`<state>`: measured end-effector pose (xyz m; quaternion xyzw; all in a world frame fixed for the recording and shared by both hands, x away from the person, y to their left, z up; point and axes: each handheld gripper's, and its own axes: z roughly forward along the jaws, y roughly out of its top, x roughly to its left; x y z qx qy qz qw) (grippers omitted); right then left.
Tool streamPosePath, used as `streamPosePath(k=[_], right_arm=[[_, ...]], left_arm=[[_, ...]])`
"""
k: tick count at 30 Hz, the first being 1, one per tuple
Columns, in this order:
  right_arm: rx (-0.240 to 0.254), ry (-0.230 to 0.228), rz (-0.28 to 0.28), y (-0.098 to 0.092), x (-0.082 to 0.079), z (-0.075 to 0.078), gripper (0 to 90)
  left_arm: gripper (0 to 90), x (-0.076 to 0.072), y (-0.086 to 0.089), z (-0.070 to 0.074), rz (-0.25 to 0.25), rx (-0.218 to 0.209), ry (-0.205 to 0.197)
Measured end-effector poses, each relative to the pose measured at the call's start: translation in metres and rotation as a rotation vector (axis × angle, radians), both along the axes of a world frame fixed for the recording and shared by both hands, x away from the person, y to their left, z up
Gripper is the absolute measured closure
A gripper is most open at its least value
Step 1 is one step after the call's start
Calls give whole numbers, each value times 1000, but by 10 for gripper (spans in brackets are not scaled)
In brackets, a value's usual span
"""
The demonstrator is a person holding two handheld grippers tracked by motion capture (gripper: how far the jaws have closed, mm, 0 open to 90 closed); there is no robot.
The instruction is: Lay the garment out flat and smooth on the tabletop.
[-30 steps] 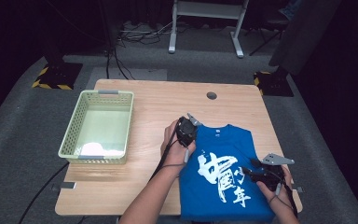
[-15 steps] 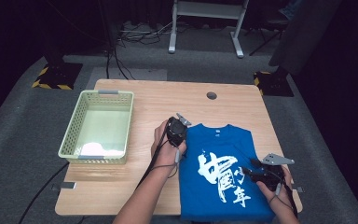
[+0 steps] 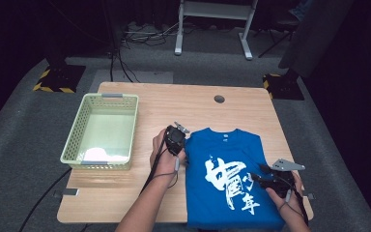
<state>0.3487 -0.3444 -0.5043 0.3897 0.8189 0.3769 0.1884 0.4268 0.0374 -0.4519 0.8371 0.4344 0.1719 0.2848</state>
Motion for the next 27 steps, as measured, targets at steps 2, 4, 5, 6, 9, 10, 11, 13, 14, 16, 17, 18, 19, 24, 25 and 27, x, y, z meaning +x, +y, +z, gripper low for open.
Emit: streamPosePath(k=[2, 4, 5, 6, 9, 10, 11, 13, 14, 16, 17, 18, 19, 24, 25, 27], right_arm=[[0, 0, 0, 0, 0, 0, 425], [0, 0, 0, 0, 0, 0, 424], [0, 0, 1, 0, 0, 0, 424], [1, 1, 1, 0, 0, 0, 423], [1, 1, 1, 0, 0, 0, 423], [1, 1, 1, 0, 0, 0, 423], [1, 1, 2, 0, 0, 0, 423], [1, 1, 1, 0, 0, 0, 423], [1, 1, 2, 0, 0, 0, 423], [1, 1, 2, 0, 0, 0, 423], [1, 1, 2, 0, 0, 0, 423], [1, 1, 2, 0, 0, 0, 423], [1, 1, 2, 0, 0, 0, 423], [0, 1, 2, 0, 0, 0, 422], [-1, 0, 1, 0, 0, 0, 421], [-3, -3, 2, 0, 0, 0, 418]], left_arm=[[827, 0, 2, -2, 7, 4, -1], [829, 0, 3, -2, 14, 23, -1], [829, 0, 4, -3, 18, 22, 3], [829, 0, 4, -3, 21, 25, 4], [831, -2, 3, -4, 19, 39, 7], [831, -3, 3, -4, 21, 48, 9], [829, -3, 3, -5, 27, 47, 13], [813, -4, 5, -8, 42, 58, 30], [793, -4, 6, -10, 51, 65, 39], [710, -6, 9, -12, 81, 82, 38], [635, -6, 11, -12, 96, 89, 33], [558, -7, 12, -12, 113, 94, 32], [505, -8, 14, -11, 126, 95, 32], [404, -15, 20, -3, 149, 52, 11], [399, -17, 21, -1, 145, 40, 5], [394, -20, 21, 2, 140, 28, -7]])
